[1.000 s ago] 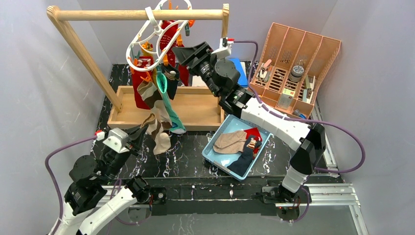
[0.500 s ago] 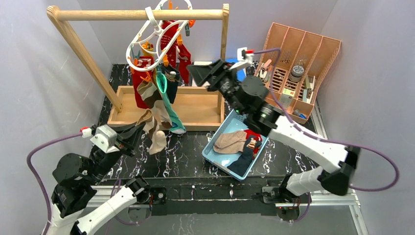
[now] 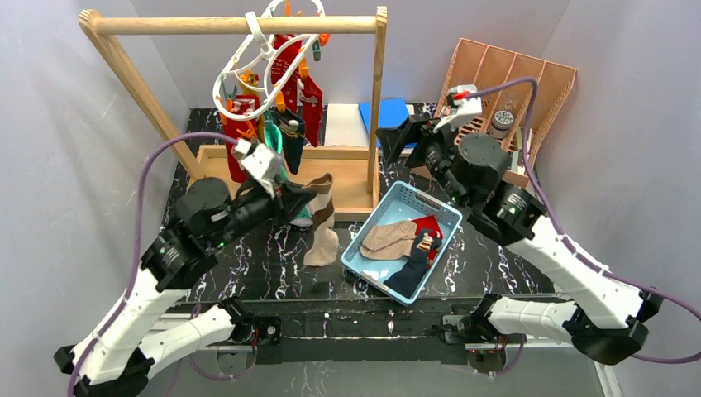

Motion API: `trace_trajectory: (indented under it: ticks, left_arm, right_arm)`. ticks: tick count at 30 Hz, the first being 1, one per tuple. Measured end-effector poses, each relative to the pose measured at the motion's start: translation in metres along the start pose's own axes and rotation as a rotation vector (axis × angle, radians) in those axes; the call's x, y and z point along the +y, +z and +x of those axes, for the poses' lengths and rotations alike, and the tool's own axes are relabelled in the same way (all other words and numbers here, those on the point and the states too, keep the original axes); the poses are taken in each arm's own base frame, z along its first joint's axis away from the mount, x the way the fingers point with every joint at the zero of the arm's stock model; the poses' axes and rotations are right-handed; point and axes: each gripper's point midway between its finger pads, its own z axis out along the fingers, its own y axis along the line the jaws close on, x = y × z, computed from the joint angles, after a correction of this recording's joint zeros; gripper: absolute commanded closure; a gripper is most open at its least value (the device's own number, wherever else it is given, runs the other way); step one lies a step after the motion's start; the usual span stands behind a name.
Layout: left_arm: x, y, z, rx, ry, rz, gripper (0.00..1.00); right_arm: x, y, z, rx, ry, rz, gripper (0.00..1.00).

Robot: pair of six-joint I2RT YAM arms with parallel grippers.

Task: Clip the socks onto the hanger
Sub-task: Adjust the hanger on the clothesline.

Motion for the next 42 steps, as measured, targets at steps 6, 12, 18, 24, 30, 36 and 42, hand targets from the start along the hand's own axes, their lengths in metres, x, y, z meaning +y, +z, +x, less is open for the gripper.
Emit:
trace_trajectory:
  ticks: [6, 12, 18, 24, 30, 36, 42]
  left_arm:
    - [-0.005, 0.027, 0.011, 0.053, -0.068, 0.028, 1.0]
    - [-0.001, 0.02, 0.0, -0.024, -0.078, 0.002, 1.0]
    - [0.041, -0.006, -0.008, -0.123, -0.062, -0.236, 1.0]
    - [0.08, -0.002, -0.008, -0.115, -0.045, -0.459, 1.0]
    - [0.109, -0.01, 0.0, -0.117, -0.032, -0.634, 1.0]
    - [0.126, -0.027, -0.004, -0.16, -0.025, -0.756, 1.0]
    - [0.134, -0.04, -0.009, -0.178, 0.0, -0.819, 1.0]
  right_arm:
    - [-0.047, 0.029, 0.023, 0.143, 0.046, 0.034, 0.17]
    - [-0.013, 0.037, 0.009, 0.146, 0.232, -0.181, 0.25]
    - [0.03, 0.05, -0.03, 0.071, 0.337, -0.346, 0.25]
    - [0.092, 0.062, -0.04, 0.053, 0.36, -0.475, 0.24]
    - [0.14, 0.065, -0.026, 0.023, 0.389, -0.489, 0.25]
    - [0.153, 0.089, -0.022, -0.085, 0.498, -0.399, 0.24]
    - [0.152, 0.137, 0.005, -0.099, 0.518, -0.285, 0.23]
